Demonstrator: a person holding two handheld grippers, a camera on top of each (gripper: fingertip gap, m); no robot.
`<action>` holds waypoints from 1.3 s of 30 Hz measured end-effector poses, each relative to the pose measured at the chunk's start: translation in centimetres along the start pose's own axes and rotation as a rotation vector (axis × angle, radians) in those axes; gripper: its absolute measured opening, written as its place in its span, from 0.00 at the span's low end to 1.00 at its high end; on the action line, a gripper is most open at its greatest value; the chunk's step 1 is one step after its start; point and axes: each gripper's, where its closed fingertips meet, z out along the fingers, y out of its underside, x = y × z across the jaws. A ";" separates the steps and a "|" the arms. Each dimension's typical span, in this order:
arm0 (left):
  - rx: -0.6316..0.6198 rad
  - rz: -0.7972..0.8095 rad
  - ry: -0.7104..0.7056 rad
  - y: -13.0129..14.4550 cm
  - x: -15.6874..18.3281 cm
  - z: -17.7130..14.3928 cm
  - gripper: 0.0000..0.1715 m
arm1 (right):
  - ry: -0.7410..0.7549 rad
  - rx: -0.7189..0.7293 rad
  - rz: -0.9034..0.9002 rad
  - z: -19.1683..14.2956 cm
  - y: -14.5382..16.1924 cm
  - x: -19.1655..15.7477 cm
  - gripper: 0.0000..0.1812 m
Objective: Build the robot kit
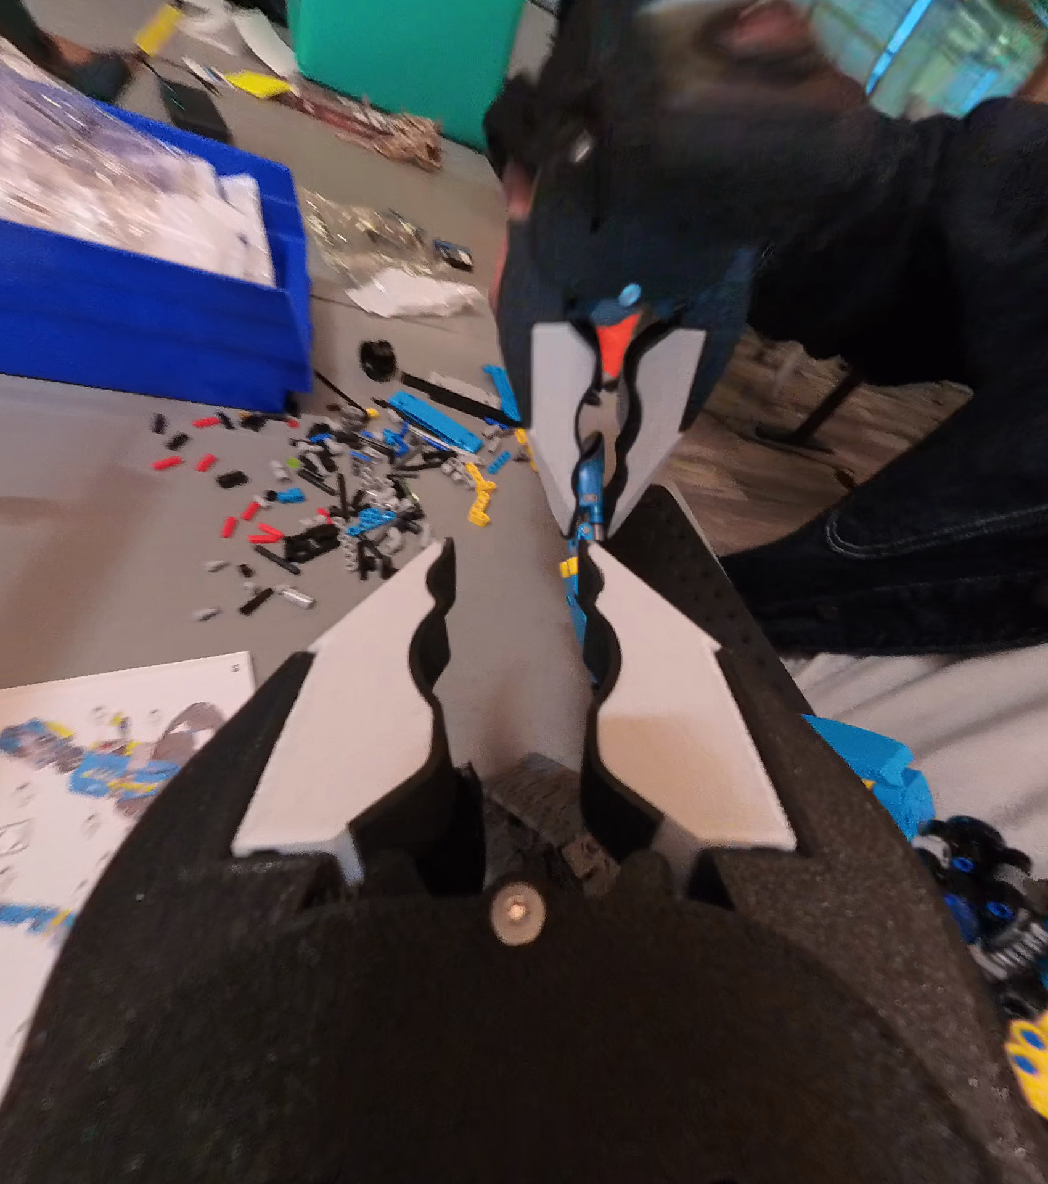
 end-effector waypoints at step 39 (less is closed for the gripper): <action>0.111 -0.008 -0.719 11.9 16.3 -16.0 0.22 | 0.251 -0.338 -0.381 2.9 -2.1 -0.8 0.13</action>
